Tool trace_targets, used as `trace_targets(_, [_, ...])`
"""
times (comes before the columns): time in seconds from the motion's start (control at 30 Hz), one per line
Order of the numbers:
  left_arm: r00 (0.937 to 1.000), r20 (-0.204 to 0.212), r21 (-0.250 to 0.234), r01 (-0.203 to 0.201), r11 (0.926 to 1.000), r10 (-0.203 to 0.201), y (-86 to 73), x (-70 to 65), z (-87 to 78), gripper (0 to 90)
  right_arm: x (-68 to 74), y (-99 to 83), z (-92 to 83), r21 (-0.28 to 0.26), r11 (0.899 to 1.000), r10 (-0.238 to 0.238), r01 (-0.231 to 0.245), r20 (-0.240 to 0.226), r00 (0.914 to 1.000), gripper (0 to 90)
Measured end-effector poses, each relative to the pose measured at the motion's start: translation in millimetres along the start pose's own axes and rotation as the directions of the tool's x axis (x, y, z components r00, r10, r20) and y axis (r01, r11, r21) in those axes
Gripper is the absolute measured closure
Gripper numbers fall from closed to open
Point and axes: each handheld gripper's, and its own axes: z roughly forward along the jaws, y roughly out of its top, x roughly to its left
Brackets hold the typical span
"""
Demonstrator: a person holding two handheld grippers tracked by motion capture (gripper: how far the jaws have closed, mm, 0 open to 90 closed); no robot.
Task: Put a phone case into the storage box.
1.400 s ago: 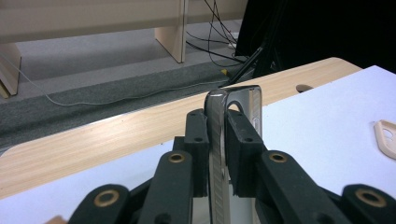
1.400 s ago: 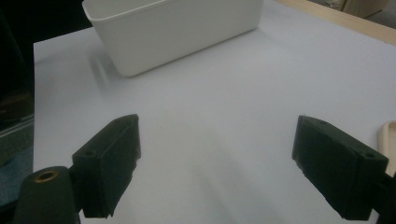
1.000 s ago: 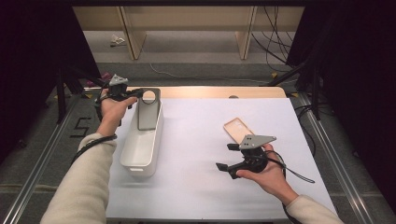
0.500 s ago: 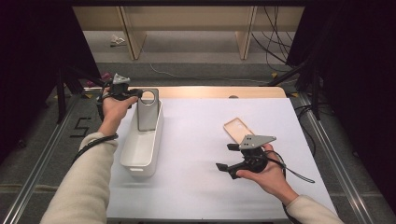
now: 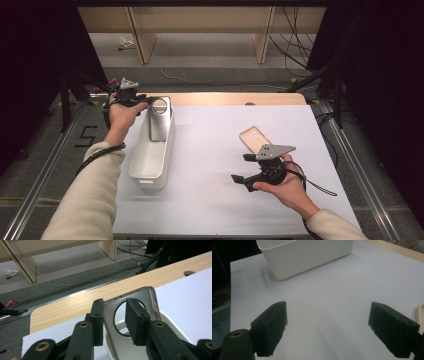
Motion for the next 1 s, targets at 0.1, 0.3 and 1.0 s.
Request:
trace_targets(0.1, [0.9996, 0.02, -0.019, 0.018, 0.9997, -0.018, 1.2, -2.3, -6.2, 56.5, -0.7, -0.2, 0.2, 0.0, 1.0, 0.003, -0.003, 0.004, 1.0, 16.3])
trace_targets(0.3, [0.9953, 0.092, -0.018, 0.032, 0.9993, -0.03, 0.8, -9.7, -25.8, 26.7, -3.7, 0.0, -0.9, -0.003, 1.0, 0.009, -0.009, 0.014, 0.9999, 16.2])
trace_targets(1.0, [0.975, 0.22, -0.037, -0.027, 0.999, 0.034, -53.7, -88.7, -103.7, 0.0, -28.4, -5.2, -13.9, -0.01, 0.999, 0.054, -0.053, 0.064, 0.9965, 16.3])
